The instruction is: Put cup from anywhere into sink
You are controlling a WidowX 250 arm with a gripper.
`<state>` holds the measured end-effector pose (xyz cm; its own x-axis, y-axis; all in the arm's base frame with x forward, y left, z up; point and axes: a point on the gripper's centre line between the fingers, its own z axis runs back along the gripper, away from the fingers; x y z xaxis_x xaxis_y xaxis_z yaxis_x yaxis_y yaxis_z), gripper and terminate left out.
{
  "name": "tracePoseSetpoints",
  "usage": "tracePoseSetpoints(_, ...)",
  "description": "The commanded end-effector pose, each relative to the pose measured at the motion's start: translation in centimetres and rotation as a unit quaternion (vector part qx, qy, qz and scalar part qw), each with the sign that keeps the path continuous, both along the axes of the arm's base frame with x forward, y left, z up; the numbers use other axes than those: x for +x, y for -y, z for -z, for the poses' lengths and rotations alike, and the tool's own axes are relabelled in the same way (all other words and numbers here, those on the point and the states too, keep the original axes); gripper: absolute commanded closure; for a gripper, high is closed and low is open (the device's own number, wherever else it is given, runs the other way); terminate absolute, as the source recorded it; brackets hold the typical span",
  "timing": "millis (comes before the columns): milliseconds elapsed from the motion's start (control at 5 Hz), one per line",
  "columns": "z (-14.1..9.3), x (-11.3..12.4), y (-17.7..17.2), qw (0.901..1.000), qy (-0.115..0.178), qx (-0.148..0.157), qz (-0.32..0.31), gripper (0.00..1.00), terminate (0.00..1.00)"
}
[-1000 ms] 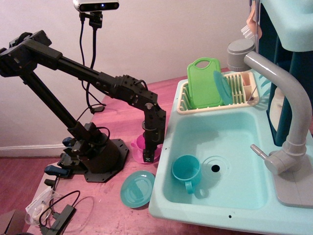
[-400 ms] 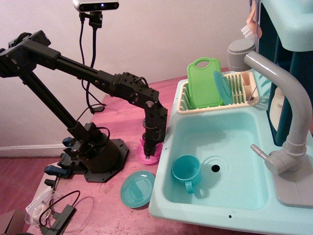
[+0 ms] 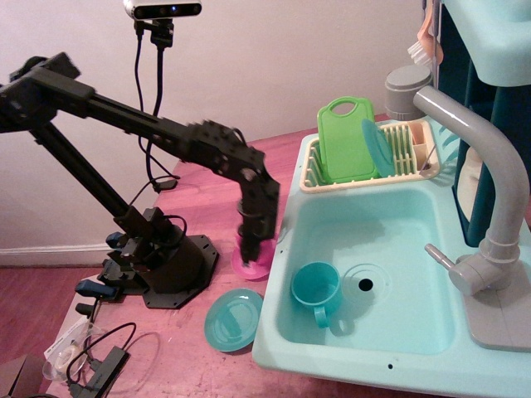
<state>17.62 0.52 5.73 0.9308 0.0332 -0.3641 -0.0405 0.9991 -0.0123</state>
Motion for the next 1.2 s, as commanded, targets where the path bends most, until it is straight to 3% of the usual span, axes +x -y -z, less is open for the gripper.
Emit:
tracePoseSetpoints(0, -7.4, -0.2, -2.1, 0.9987, 0.041, 0.031, 0.001, 1.0, 0.0)
tracePoseSetpoints(200, -10.1, 1.6, -2.6, 0.9967, 0.067, 0.043, 0.018, 1.0, 0.0)
tracePoseSetpoints(400, -10.9, 6.4, -2.2, 0.9928, 0.091, 0.044, 0.065, 1.0, 0.0)
tracePoseSetpoints(600, -11.2, 11.3, -0.7, 0.9809, 0.116, 0.037, 0.152, 1.0, 0.0)
tracePoseSetpoints(800, -9.9, 16.3, 1.2, 0.971, 0.102, 0.007, 0.216, 1.0, 0.0)
tracePoseSetpoints(1000, -8.0, 17.8, 2.5, 0.9646, 0.104, -0.019, 0.242, 1.0, 0.0)
